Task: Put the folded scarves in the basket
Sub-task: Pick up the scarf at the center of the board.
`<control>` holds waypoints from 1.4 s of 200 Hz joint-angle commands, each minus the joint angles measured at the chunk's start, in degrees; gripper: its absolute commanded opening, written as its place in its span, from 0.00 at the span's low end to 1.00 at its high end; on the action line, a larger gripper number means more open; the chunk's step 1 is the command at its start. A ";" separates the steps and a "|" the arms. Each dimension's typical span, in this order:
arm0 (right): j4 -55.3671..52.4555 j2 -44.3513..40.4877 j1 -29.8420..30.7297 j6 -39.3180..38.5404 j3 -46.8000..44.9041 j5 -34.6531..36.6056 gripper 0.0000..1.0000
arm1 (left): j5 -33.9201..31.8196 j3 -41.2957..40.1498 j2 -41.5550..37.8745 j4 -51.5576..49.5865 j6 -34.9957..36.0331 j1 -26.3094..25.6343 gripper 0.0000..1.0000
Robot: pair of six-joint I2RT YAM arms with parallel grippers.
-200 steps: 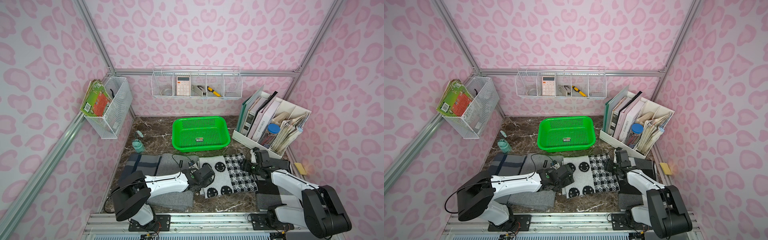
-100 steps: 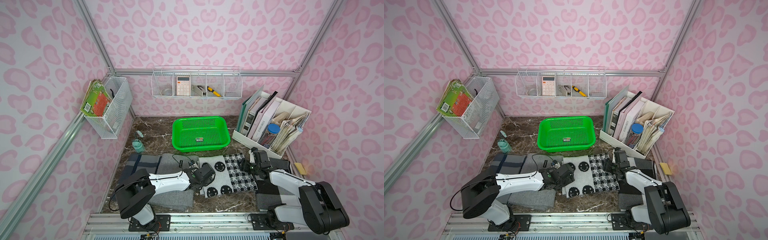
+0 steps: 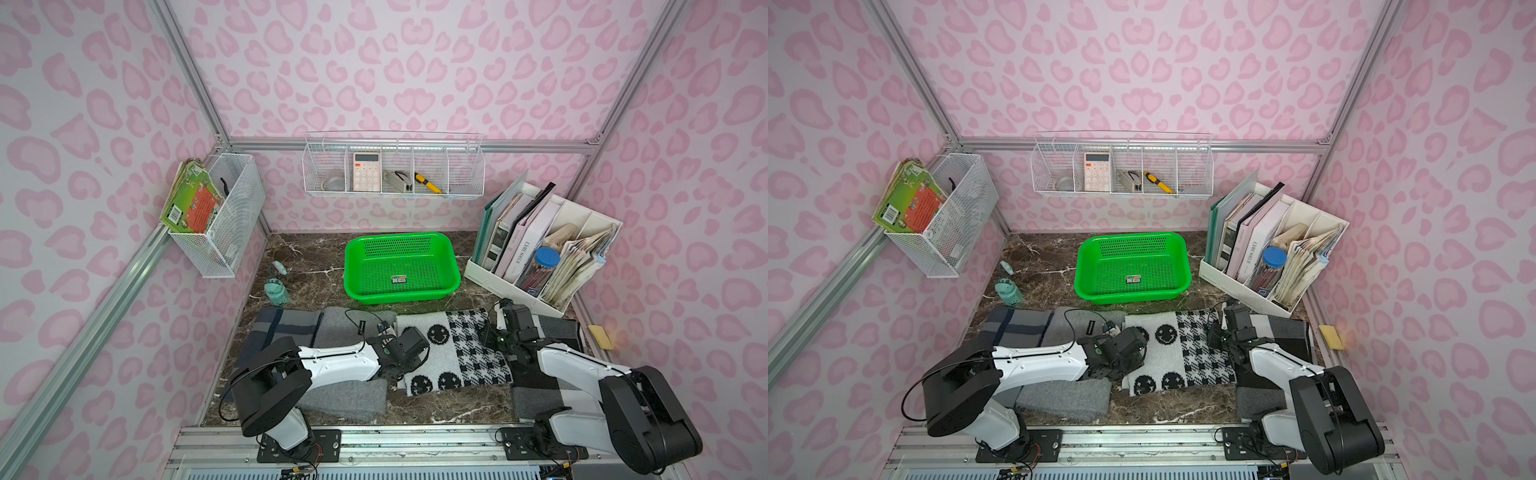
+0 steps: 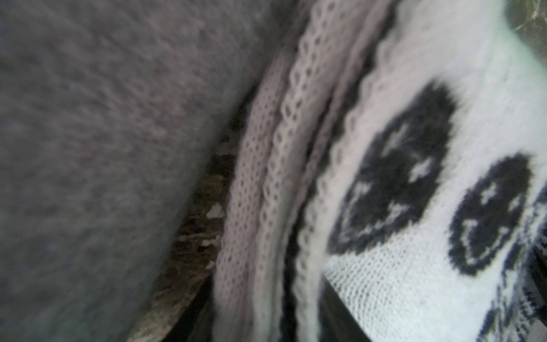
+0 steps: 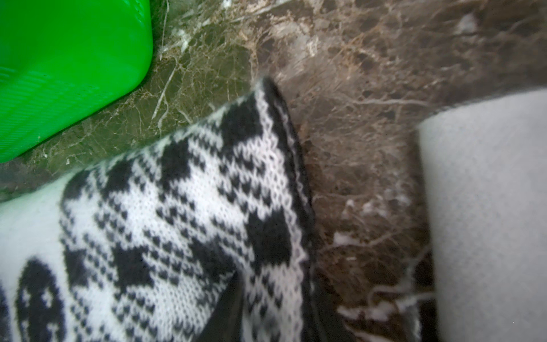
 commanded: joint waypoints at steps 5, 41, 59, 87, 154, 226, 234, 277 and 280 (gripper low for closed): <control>-4.45 -2.66 0.10 0.61 -0.83 0.24 0.15 | 1.61 -0.20 -0.33 0.61 2.10 0.12 0.35; -5.00 -6.05 0.03 0.93 -2.09 0.04 0.00 | 1.96 0.49 -1.56 0.13 4.18 0.16 0.00; -5.07 -7.52 0.05 1.10 -2.57 -0.90 0.00 | 1.67 1.52 -1.94 -2.26 4.97 0.22 0.00; -5.92 -10.86 0.00 1.36 -3.02 -0.99 0.00 | 1.51 1.38 -3.84 -3.25 5.81 0.14 0.00; -8.30 -23.16 0.02 1.37 -4.44 -3.26 0.00 | 2.57 -0.53 -9.98 0.45 10.53 -0.17 0.00; -11.26 -35.49 0.02 2.29 -4.09 -3.15 0.00 | 1.39 -1.07 -16.86 0.90 15.10 -0.28 0.00; -11.33 -36.56 0.08 2.36 -4.10 -3.13 0.00 | 1.02 -1.14 -17.52 0.45 15.42 -0.22 0.00; -11.29 -39.16 0.10 2.75 -3.38 -3.93 0.00 | 0.63 -2.24 -20.88 0.38 18.04 -0.32 0.00; -11.19 -39.11 -0.04 2.75 -3.35 -3.89 0.00 | 0.58 -2.23 -21.18 0.34 18.30 -0.30 0.00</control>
